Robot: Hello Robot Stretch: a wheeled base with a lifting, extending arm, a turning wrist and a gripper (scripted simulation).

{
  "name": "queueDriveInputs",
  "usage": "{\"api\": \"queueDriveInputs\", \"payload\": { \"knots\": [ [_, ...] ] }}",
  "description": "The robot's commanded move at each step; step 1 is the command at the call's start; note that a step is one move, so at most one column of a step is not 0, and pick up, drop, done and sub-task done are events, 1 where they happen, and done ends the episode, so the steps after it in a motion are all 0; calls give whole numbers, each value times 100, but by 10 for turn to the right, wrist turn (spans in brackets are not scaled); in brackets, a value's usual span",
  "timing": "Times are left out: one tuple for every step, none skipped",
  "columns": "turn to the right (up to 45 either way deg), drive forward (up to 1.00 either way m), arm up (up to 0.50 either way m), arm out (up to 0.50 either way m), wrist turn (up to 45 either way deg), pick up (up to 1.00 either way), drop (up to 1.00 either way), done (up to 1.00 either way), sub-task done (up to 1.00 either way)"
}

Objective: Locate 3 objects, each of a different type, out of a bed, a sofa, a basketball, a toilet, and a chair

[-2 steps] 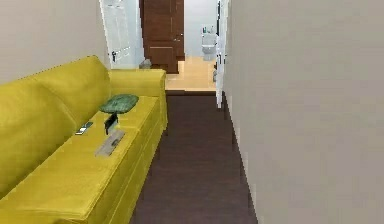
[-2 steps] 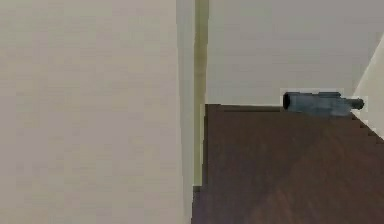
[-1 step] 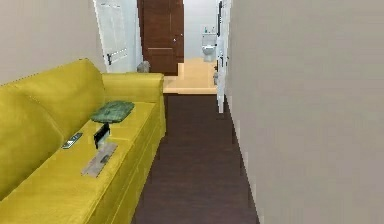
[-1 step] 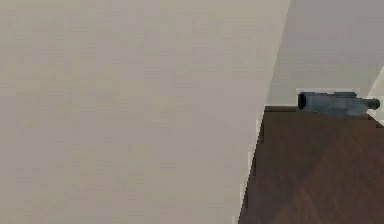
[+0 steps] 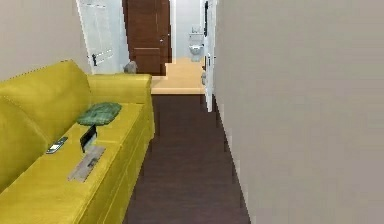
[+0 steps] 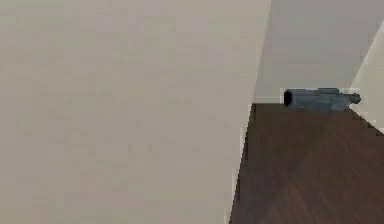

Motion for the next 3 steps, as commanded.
{"api": "queueDriveInputs", "payload": {
  "knots": [
    [0,100,0,0,0,0,0,0,0],
    [0,100,0,0,0,0,0,0,0],
    [0,100,0,0,0,0,0,0,0]
  ]
}}
